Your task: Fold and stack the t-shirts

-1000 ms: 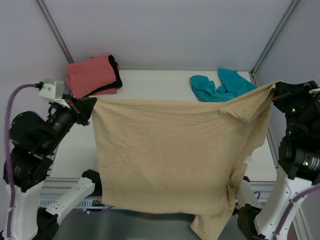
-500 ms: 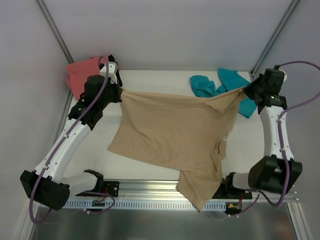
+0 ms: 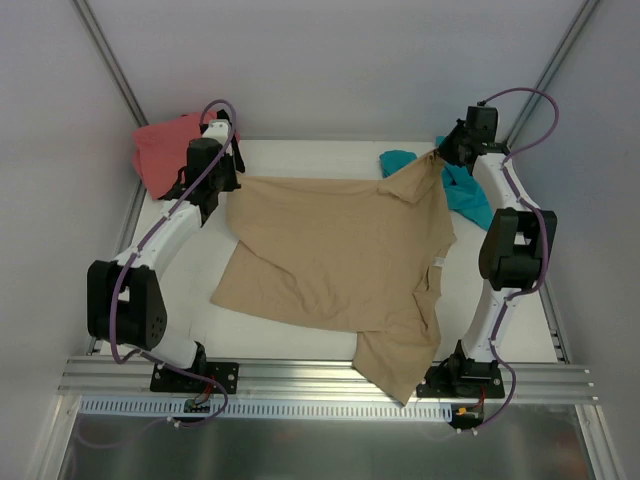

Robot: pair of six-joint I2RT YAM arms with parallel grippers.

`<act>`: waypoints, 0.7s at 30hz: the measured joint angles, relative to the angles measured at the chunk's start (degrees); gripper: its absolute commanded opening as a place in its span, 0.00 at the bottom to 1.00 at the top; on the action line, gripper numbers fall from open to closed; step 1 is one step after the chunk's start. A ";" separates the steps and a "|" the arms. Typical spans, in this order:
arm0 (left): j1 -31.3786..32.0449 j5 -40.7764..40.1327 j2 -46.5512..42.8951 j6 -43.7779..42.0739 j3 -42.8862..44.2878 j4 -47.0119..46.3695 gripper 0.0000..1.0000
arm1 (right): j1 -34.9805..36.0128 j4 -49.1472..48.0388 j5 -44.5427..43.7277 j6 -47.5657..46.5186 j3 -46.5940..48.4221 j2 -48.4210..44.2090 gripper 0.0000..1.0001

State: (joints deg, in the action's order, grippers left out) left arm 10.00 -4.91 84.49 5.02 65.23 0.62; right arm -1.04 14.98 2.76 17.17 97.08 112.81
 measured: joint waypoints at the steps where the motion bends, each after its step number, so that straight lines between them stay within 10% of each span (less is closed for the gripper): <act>1: -0.02 -0.02 2.47 0.09 1.16 -0.83 0.00 | 0.33 -0.46 0.13 -0.17 2.86 2.10 0.00; 6: 0.00 0.02 11.87 0.74 6.14 -3.80 0.00 | 1.05 -1.07 1.09 -0.79 16.96 11.47 0.01; 7: 0.00 0.02 13.49 1.01 7.50 -4.31 0.07 | 1.05 -1.31 1.29 -0.85 19.54 13.22 0.20; 8: 0.00 0.02 15.23 1.29 8.94 -4.98 0.30 | 1.03 -1.53 1.62 -0.76 21.46 14.69 0.39; 9: 0.00 -0.04 16.61 1.38 10.14 -5.42 0.98 | 1.03 -1.73 1.90 -0.76 23.19 16.02 0.62; 10: 0.00 -0.15 17.77 1.70 11.26 -5.77 0.99 | 1.03 -2.01 2.27 -0.83 24.76 17.33 0.99; 21: 0.00 -6.58 17.05 2.91 13.51 -5.27 0.99 | 0.90 4.66 -8.13 -11.26 18.82 11.65 1.00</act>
State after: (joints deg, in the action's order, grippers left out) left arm 10.00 -11.49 101.54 7.92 78.74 -4.64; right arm -0.14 19.64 -5.37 5.91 115.90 124.46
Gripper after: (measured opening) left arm 0.985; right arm 0.993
